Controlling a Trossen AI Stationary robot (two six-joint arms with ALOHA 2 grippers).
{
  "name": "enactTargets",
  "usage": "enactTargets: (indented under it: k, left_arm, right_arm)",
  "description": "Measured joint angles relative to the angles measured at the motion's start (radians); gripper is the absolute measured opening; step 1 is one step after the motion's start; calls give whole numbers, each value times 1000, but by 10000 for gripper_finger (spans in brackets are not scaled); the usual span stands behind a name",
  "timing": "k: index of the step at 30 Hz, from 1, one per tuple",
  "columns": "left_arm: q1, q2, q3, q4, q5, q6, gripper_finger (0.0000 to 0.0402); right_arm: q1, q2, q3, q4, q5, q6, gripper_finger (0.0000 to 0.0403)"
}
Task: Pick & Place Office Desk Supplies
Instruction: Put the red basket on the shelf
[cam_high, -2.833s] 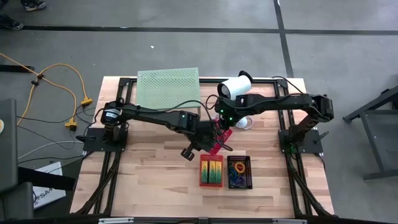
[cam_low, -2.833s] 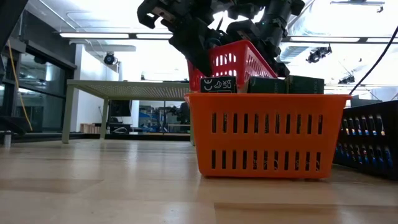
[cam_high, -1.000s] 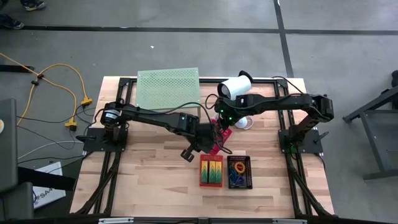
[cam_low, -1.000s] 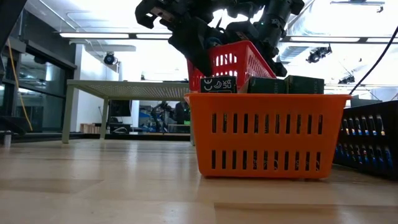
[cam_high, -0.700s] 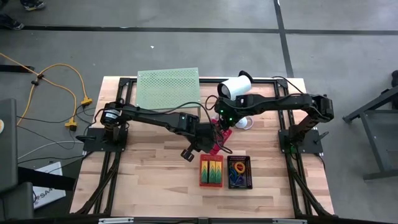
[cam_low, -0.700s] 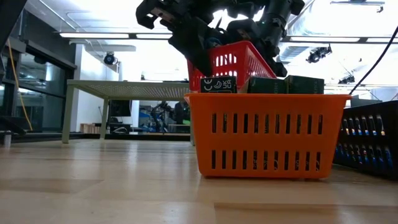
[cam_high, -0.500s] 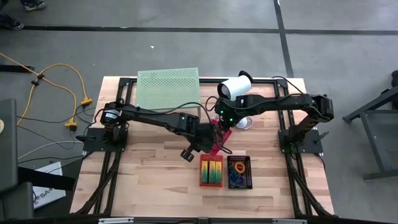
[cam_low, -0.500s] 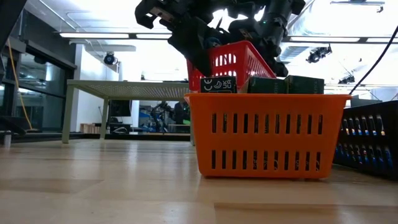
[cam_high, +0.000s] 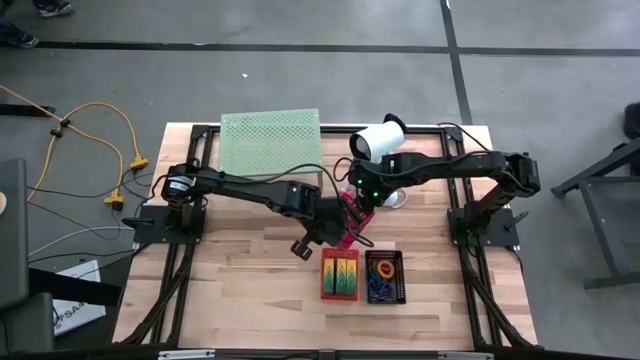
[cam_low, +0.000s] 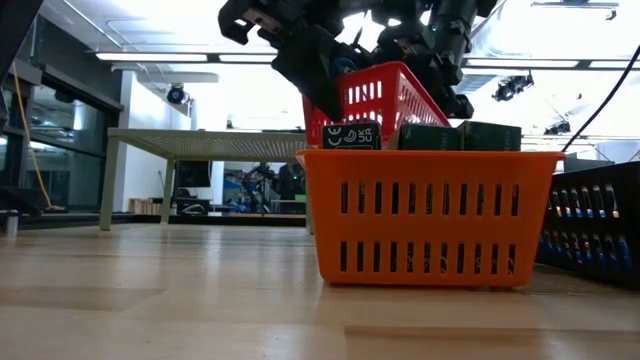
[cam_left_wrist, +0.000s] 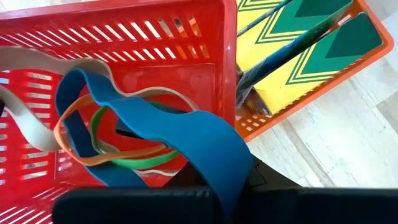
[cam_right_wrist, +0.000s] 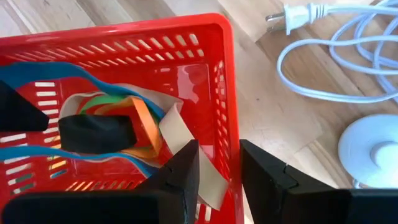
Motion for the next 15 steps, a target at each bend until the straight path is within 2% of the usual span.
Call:
enactTargets:
  k: [15]
  left_arm:
    - [-12,0,0,-1,1,-23,1]
  right_arm:
    - [6,-8,0,8,45,-32,99]
